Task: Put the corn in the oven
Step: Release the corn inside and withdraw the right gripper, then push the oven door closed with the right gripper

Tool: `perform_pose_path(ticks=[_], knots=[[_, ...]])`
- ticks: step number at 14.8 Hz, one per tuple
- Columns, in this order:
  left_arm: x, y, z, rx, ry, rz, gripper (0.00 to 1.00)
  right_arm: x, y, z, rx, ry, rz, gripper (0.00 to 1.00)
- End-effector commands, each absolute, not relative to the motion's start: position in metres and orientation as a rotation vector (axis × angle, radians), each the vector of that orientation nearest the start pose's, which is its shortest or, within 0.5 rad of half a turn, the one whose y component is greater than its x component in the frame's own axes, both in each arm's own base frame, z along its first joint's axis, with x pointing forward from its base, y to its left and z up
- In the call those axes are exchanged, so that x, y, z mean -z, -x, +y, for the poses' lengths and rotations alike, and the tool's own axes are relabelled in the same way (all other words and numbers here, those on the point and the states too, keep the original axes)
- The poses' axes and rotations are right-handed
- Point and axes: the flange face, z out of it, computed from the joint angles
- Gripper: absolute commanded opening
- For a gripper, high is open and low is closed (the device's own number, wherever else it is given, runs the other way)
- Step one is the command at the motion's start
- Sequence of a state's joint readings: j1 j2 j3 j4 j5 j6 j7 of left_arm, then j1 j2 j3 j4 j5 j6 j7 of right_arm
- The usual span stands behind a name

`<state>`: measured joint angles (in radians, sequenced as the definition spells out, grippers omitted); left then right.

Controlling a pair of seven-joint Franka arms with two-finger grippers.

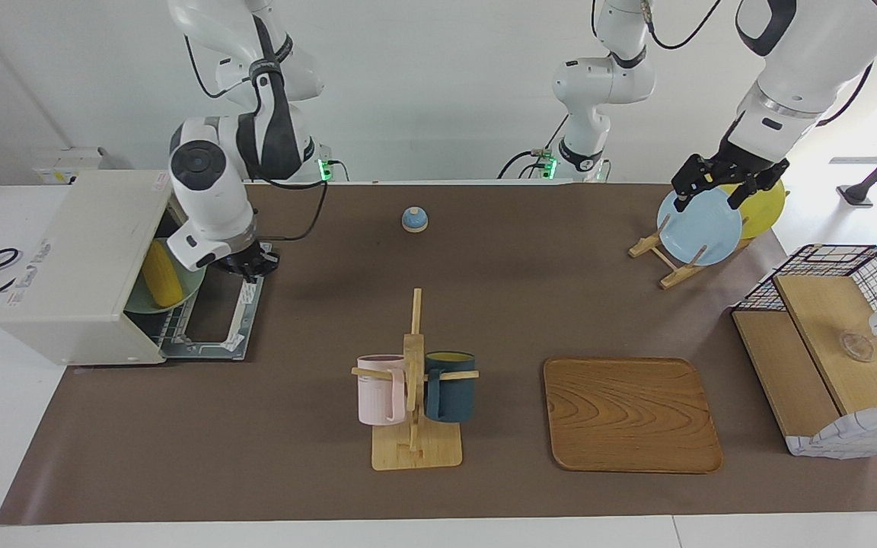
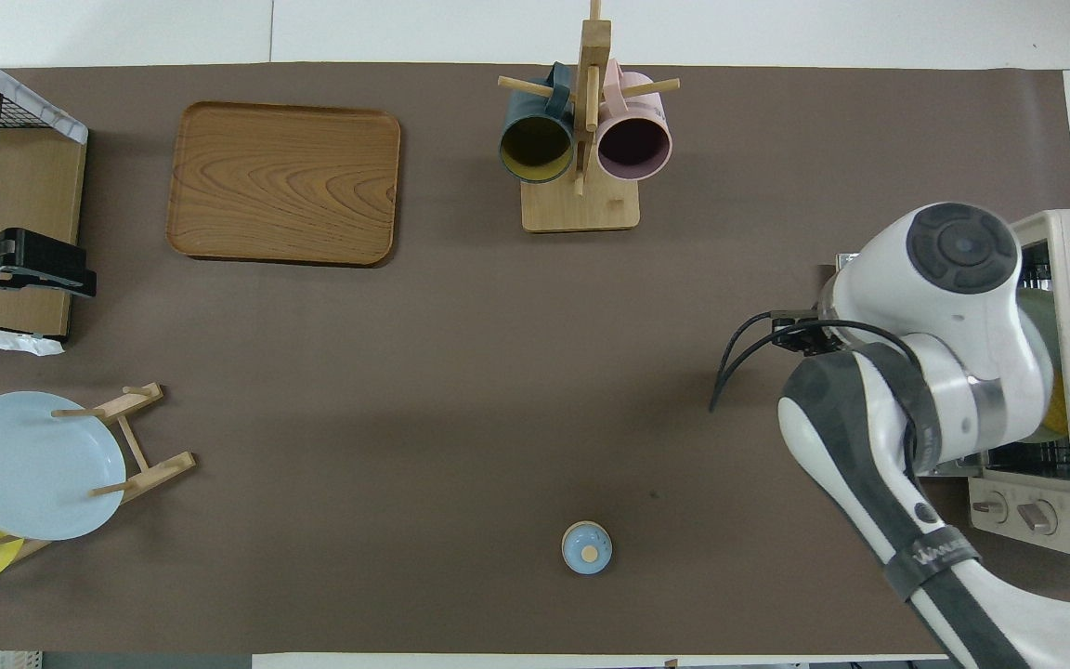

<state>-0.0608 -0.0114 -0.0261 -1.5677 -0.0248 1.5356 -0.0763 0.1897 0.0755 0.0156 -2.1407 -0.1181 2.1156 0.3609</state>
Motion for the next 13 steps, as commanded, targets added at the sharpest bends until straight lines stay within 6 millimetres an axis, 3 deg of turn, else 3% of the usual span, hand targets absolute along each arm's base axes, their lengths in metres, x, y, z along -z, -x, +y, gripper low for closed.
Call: perform_pose_path(ticks=[1, 5, 7, 13], knots=[[-0.629, -0.537, -0.048, -0.024, 3.157, 0.022, 1.0, -0.33, -0.513, 0.088, -0.102, 3.235, 0.188, 0.0], [-0.629, -0.537, -0.047, -0.024, 3.157, 0.02, 1.0, -0.303, -0.506, 0.052, -0.145, 3.229, 0.184, 0.0], [-0.629, -0.537, -0.047, -0.024, 3.157, 0.02, 1.0, -0.292, -0.49, 0.05, -0.197, 3.23, 0.189, 0.0], [-0.629, -0.537, -0.047, -0.024, 3.157, 0.02, 1.0, -0.284, -0.472, 0.047, -0.263, 3.235, 0.197, 0.0]])
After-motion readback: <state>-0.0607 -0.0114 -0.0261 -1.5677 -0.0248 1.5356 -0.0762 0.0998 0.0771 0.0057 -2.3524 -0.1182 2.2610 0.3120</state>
